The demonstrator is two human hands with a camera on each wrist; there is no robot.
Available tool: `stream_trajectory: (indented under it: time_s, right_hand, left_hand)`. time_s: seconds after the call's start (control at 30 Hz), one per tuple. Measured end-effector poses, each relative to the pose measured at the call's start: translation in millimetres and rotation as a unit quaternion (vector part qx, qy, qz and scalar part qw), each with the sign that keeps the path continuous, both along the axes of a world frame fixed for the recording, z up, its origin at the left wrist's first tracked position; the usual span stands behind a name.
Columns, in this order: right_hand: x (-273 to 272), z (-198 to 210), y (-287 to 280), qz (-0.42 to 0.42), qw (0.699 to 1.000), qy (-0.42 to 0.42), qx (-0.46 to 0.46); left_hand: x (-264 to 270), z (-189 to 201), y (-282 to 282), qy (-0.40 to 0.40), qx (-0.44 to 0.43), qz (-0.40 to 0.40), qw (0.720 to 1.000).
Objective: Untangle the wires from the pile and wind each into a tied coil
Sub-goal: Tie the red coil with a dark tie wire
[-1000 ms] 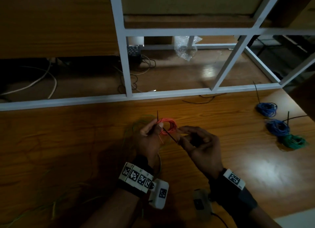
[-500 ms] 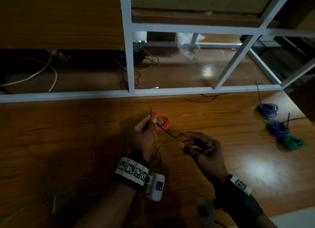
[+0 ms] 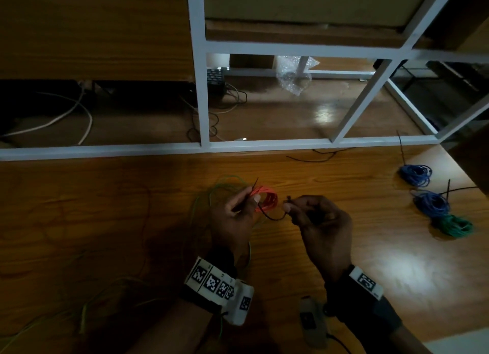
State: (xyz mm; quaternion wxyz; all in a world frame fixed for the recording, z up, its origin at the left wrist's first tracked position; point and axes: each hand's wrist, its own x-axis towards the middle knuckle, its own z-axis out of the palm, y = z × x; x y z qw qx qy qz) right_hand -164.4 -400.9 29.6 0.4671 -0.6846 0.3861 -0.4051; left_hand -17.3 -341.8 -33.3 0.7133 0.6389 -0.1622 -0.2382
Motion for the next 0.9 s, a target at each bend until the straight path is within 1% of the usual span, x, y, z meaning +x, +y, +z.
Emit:
stream_trajectory:
  time_s: [0.1,0.23,0.3,0.37,0.43,0.53,0.57,0.67,0.9]
  right_hand:
    - [2,4,-2,0.025,0.999,0.033,-0.012]
    - [2,3,3,0.063,0.995,0.08,0.01]
    - [3,6,4,0.07,0.993,0.088,0.016]
    - [5,14,2,0.064,0.996,0.068,-0.006]
    - [9,22,-4,0.048,0.997,0.044,-0.044]
    - [15,28,-10,0.029,0.997,0.033,-0.058]
    - [17,29,-11,0.028,0.997,0.034,-0.058]
    - [20,32,-11,0.041,0.997,0.038,-0.053]
    - [22,31,-13,0.038,0.991,0.103,-0.075]
  left_hand:
    - [-2,3,1,-0.025,-0.003,0.003,1.0]
    - [2,2,1,-0.014,-0.003,0.014,1.0]
    - [4,4,4,-0.048,0.007,0.018,0.999]
    - [3,10,7,-0.097,0.011,0.003,0.995]
    - [1,15,10,-0.125,0.004,-0.016,0.992]
    - [-2,20,11,-0.162,-0.005,-0.026,0.986]
    - [-2,22,11,-0.169,-0.006,-0.027,0.985]
    - [-2,27,11,-0.156,-0.005,-0.029,0.987]
    - [-1,30,13,-0.184,0.005,-0.042,0.982]
